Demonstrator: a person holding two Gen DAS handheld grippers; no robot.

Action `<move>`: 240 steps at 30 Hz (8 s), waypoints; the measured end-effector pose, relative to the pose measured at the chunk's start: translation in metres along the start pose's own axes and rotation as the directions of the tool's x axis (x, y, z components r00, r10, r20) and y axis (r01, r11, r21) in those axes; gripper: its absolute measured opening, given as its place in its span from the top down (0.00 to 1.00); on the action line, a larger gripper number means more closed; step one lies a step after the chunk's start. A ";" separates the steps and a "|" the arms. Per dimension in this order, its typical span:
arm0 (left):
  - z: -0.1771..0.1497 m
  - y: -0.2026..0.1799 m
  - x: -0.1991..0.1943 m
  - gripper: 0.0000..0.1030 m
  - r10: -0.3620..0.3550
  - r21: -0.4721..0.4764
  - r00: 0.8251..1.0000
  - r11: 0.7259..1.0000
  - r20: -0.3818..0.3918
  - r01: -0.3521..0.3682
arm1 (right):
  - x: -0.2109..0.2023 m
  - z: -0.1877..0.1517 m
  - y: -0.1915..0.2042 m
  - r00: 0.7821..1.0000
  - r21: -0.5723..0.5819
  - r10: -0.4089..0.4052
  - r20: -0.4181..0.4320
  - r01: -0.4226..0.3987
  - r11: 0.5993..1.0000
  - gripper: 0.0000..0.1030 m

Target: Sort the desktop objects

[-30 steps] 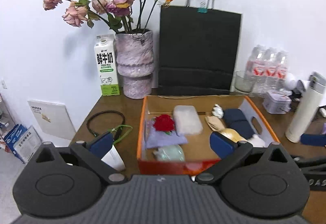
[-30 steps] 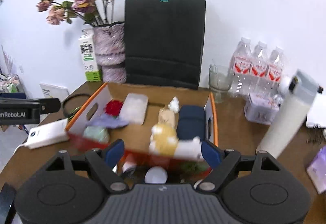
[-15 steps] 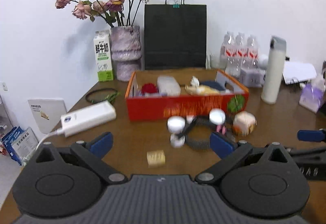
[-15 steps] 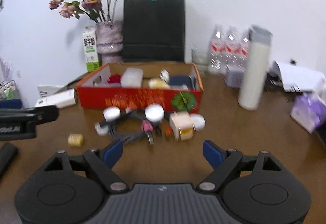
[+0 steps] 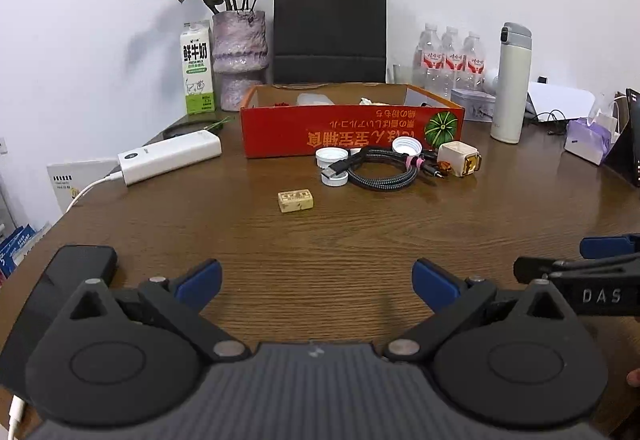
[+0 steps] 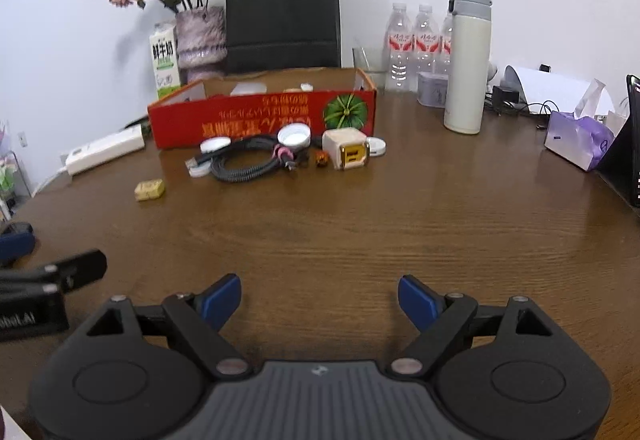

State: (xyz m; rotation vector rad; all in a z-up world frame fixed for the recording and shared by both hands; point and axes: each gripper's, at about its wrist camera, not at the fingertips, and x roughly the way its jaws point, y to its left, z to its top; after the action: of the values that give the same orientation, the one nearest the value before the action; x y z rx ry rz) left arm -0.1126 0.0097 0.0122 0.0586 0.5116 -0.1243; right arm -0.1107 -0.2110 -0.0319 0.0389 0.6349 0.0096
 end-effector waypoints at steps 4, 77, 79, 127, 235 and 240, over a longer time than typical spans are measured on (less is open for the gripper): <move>-0.001 0.001 0.002 0.00 0.004 -0.001 1.000 1.000 -0.009 -0.004 | -0.001 0.000 0.003 1.000 -0.004 0.008 0.001 -0.008 1.000 0.17; 0.036 0.003 0.066 0.66 -0.065 -0.056 0.990 0.997 -0.121 0.059 | 0.073 0.068 -0.010 0.996 -0.066 0.084 -0.014 -0.085 0.994 0.64; 0.030 0.002 0.057 0.66 -0.076 -0.059 0.989 0.996 -0.126 0.069 | 0.058 0.062 -0.007 0.996 -0.074 0.085 -0.008 -0.086 0.994 0.64; 0.124 -0.008 0.046 0.66 -0.061 0.027 0.992 0.998 0.112 0.058 | 0.016 0.149 -0.004 0.961 -0.147 0.066 0.267 -0.028 0.989 0.64; 0.028 0.009 0.025 0.02 0.009 -0.079 0.993 0.997 -0.115 -0.018 | 0.011 0.045 0.023 0.991 -0.106 0.124 -0.050 -0.129 0.986 0.30; 0.023 0.002 0.028 0.02 -0.006 -0.053 0.990 0.999 -0.144 -0.001 | 0.007 0.032 0.021 0.988 -0.103 0.151 -0.042 -0.154 0.983 0.30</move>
State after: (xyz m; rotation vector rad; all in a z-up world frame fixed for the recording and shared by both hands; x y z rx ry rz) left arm -0.0767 0.0072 0.0180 0.0148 0.6589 -0.1093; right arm -0.0861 -0.1909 -0.0092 -0.0155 0.6634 0.1924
